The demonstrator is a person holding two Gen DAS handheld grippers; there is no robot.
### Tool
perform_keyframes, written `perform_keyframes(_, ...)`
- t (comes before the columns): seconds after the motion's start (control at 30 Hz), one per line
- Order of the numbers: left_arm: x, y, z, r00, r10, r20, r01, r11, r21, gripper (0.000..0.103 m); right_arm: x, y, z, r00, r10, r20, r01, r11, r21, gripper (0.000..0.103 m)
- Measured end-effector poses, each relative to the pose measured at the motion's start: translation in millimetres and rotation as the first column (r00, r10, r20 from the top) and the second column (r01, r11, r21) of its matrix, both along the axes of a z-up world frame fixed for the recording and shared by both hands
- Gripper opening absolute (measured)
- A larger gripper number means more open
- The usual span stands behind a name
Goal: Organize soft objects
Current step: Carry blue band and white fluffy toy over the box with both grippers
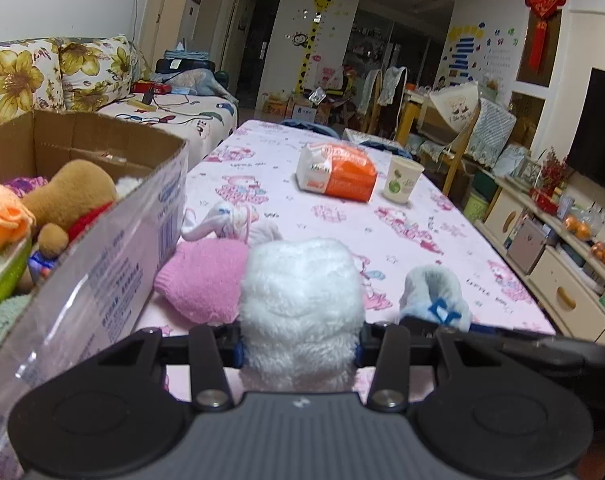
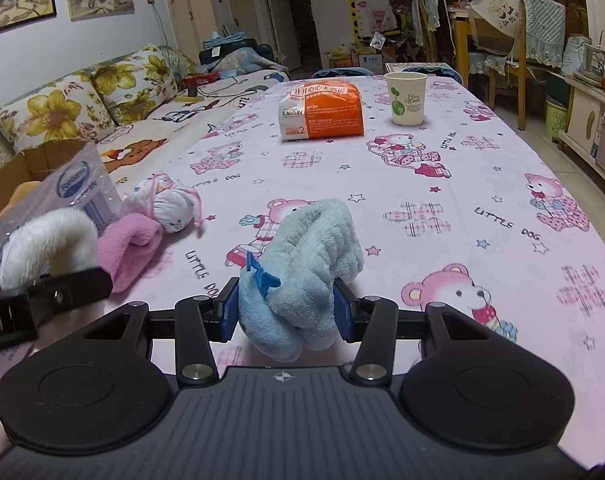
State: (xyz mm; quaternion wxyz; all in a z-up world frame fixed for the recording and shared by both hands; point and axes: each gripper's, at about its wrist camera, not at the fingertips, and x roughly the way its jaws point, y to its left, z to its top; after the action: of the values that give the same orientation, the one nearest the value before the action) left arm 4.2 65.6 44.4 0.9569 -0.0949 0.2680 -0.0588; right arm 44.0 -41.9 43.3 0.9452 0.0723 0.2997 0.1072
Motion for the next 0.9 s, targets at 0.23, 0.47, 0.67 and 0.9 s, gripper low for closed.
perform_keyframes(0.23,-8,9,16,0.999,-0.015,0.053,0.017,0.999,-0.035,0.043,-6,6,5,1.0,0.008,0.014,-0.008,1.0,0.011,0.058)
perform_keyframes(0.47,-13,21,28,0.996,-0.013,0.093,0.02,0.997,-0.074,0.043,-9,19,11,0.998,0.046,0.039,-0.047,0.998,0.03,0.058)
perform_keyframes(0.67,-16,33,38,0.99,0.003,0.139,0.009,0.996,-0.085,0.043,-9,32,24,0.991,0.101,0.092,-0.105,0.993,0.045,0.058)
perform_keyframes(0.9,-25,48,50,0.973,0.05,0.224,-0.041,0.998,-0.046,0.044,-7,57,41,0.972,0.181,0.153,-0.192,0.98,0.061,0.058)
